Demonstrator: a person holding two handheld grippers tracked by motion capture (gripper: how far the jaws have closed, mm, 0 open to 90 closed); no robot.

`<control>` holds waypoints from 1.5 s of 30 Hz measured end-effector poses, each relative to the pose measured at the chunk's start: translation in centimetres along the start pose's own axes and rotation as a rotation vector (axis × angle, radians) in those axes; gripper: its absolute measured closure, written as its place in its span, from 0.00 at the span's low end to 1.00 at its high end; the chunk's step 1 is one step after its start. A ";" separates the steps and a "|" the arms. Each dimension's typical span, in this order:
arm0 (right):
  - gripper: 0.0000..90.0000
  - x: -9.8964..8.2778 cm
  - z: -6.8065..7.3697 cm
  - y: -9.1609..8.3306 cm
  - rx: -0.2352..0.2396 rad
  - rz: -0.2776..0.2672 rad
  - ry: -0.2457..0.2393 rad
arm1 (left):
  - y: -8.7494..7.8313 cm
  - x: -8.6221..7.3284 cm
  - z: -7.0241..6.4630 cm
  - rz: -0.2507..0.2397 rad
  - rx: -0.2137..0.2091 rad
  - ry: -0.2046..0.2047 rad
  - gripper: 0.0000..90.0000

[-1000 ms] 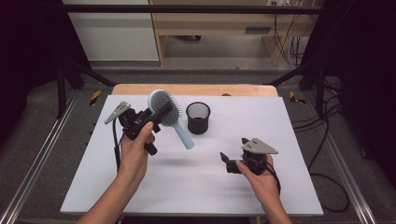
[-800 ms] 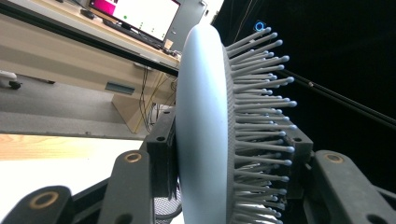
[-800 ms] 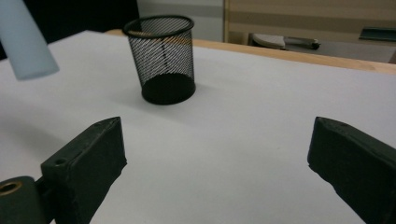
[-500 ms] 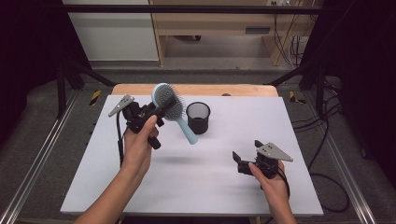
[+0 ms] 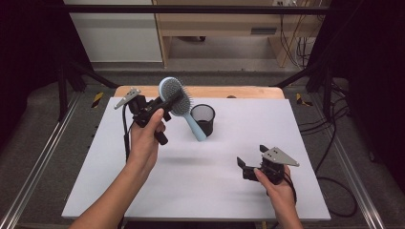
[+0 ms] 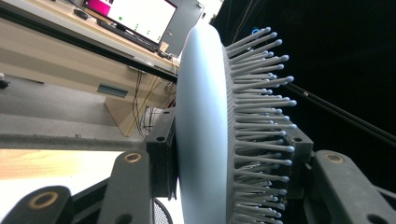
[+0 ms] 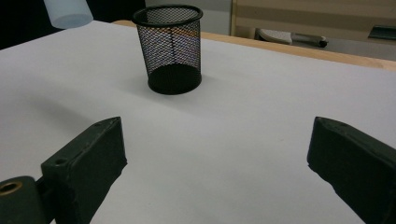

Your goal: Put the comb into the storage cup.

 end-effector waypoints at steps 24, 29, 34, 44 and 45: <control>0.05 -0.2 -0.2 0.2 0.001 0.011 0.001 | 1.5 1.4 -0.8 -0.011 0.006 0.011 0.57; 0.05 -0.2 -0.2 0.1 0.002 0.008 -0.002 | 1.8 1.7 -1.1 -0.018 0.009 0.014 0.57; 0.05 -0.2 -0.3 0.2 0.002 0.010 0.003 | 2.3 1.9 -1.1 -0.010 0.017 0.041 0.57; 0.05 -0.2 -0.3 0.2 0.010 0.009 0.010 | 3.7 2.5 -0.7 -0.031 0.022 0.017 0.57; 0.05 -0.2 -0.4 0.2 0.013 0.008 0.011 | 3.8 2.5 -0.7 -0.032 0.020 0.015 0.57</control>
Point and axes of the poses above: each handheld gripper's, and its own axes: y roughly forward along the jaws, x roughly out of its top, z roughly to its left, the point moved 2 cm from there along y, roughly forward along the jaws, and after that the axes turned 9 degrees about x, right-handed, at the moved point
